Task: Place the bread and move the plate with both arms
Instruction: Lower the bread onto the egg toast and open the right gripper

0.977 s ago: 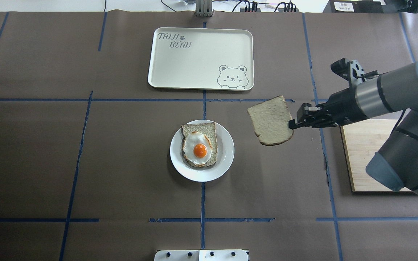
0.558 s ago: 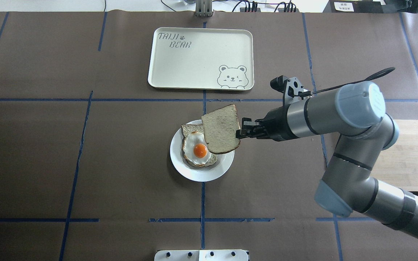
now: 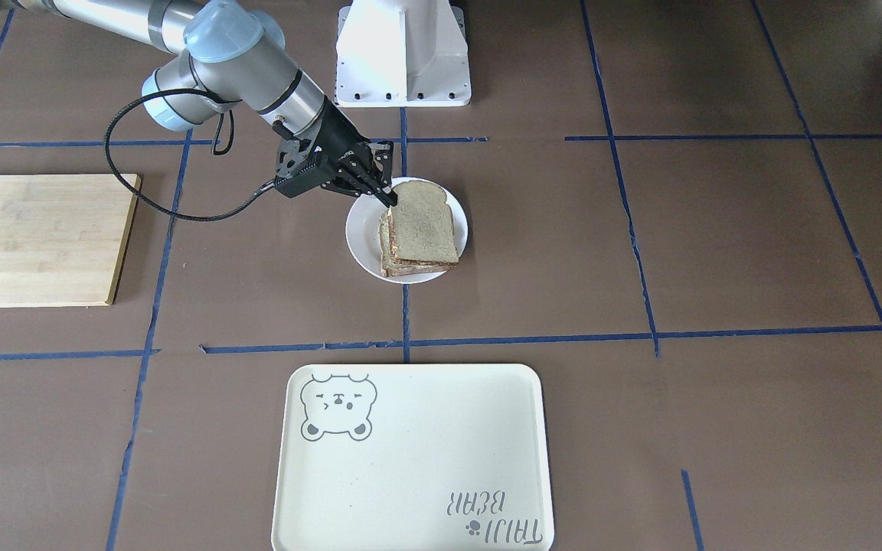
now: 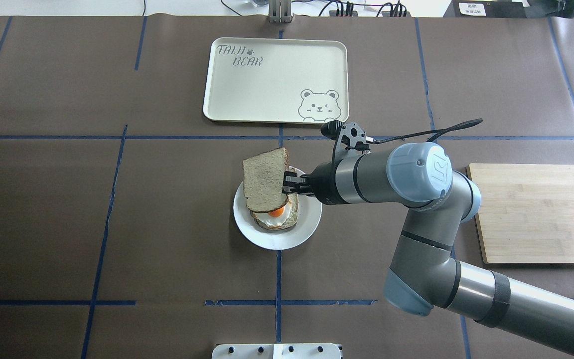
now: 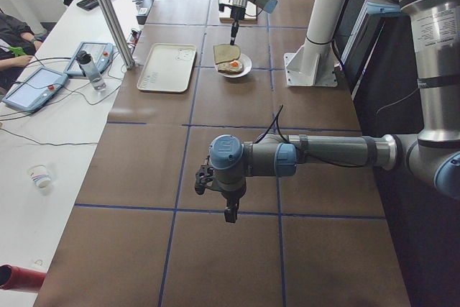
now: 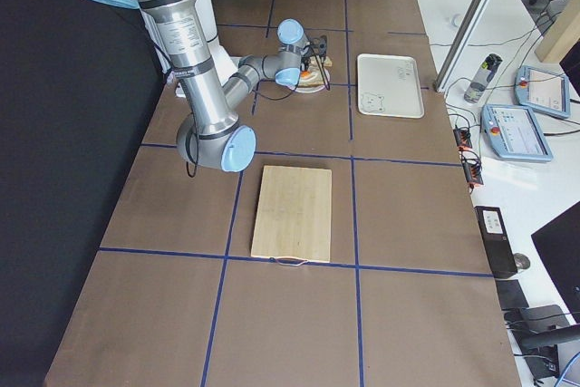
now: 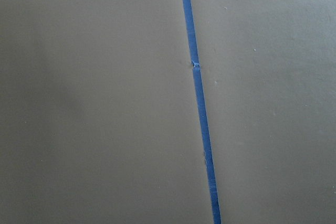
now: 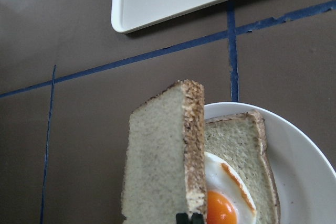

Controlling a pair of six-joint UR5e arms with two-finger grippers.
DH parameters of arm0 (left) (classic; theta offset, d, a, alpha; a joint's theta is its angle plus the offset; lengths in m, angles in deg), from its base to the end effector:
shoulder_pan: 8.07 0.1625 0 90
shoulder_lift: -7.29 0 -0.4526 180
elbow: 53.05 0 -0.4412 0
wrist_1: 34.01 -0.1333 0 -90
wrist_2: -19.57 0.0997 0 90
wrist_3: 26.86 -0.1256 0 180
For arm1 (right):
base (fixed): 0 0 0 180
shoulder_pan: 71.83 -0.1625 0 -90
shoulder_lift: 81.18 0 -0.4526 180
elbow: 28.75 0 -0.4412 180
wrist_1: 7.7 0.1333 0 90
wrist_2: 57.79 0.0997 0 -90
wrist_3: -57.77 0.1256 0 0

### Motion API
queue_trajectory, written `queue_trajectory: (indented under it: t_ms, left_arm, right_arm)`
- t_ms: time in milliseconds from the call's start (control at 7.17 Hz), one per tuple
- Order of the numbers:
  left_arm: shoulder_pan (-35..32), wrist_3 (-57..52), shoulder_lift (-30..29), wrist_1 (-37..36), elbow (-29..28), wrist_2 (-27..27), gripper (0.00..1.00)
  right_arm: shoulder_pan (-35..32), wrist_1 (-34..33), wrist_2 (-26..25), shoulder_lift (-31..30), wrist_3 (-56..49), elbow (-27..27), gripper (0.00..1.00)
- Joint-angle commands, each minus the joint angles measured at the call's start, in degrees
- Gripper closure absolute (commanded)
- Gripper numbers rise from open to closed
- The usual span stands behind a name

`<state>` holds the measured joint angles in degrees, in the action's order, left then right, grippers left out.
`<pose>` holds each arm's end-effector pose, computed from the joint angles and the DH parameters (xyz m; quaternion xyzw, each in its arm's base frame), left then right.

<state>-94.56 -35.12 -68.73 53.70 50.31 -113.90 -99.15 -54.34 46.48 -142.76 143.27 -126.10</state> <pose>-0.0207 -0.4288 0.7026 -0.0082 0.3709 0.0859 0.9247 -0.5854 -0.4176 0.2277 0.0812 -0.6341 0.0738 0.7655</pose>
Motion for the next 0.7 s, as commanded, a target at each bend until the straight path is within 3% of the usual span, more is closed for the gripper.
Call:
queue_trajectory:
  t_ms: [0,558]
  left_arm:
    - [0.0,0.0,0.0,0.0,0.0,0.0,0.00]
    - [0.0,0.0,0.0,0.0,-0.1,0.0,0.00]
  right_arm:
    - [1.7,0.3,-1.8,0.0,-0.2,2.8,1.00]
    - [1.8,0.4,-1.7,-1.3,-0.4,2.8,1.00]
